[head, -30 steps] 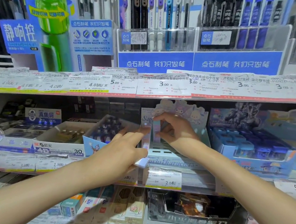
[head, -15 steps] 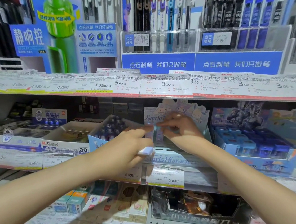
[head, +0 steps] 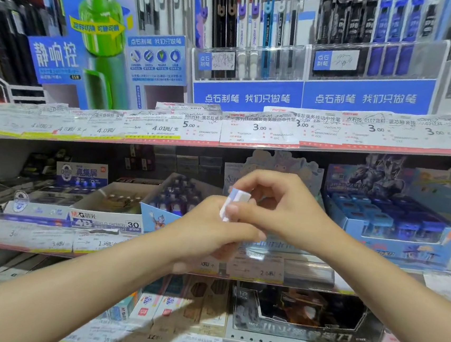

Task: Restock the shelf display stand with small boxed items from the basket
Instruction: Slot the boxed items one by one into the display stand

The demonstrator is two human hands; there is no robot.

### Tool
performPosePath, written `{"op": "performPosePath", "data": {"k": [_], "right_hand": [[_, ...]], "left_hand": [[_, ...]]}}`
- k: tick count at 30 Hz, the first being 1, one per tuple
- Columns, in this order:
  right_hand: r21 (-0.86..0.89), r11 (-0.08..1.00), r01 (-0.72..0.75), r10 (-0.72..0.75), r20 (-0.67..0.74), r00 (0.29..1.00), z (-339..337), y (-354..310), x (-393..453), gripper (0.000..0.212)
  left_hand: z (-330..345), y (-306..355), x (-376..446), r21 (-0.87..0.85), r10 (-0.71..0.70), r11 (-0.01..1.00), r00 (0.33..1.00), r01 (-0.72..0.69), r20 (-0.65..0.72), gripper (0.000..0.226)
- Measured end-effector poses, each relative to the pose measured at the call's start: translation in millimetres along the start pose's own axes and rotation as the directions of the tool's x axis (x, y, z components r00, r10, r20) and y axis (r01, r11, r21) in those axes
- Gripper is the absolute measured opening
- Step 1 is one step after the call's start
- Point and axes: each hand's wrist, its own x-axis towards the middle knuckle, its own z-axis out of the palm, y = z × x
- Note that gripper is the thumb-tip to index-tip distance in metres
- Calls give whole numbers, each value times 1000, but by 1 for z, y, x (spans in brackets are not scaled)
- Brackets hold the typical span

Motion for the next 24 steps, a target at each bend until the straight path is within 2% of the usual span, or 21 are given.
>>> {"op": "performPosePath", "data": {"k": [4,7,11,15,20,24], "right_hand": [[5,999,-37,37,-28,999,-4,1,1,8],[124,987,-106,112,-37,993,-6,4,1,7],[196,969,-154,180,-122,976,-12,8,2,4],[231,956,-178,211,-126,969,-14,9,2,3],[268,955,-127,162,-111,981,-13,7,2,16],[277,958,-79,105,-82,991,-14,8,-2,5]], "left_hand": [[-9,0,-1,-334,-85,932,980,142,180,10],[-15,-5,-1,-484,-79,854,967,190,240,21],[-20,-7,-4,-458,-72,877,982,147,178,34],[-25,-6,-7,-431,-96,888,982,159,164,42],[-25,-5,-10,-391,-151,899,978,195,141,38],[-26,-5,-10,-337,-111,935,994,108,10,21]]}}
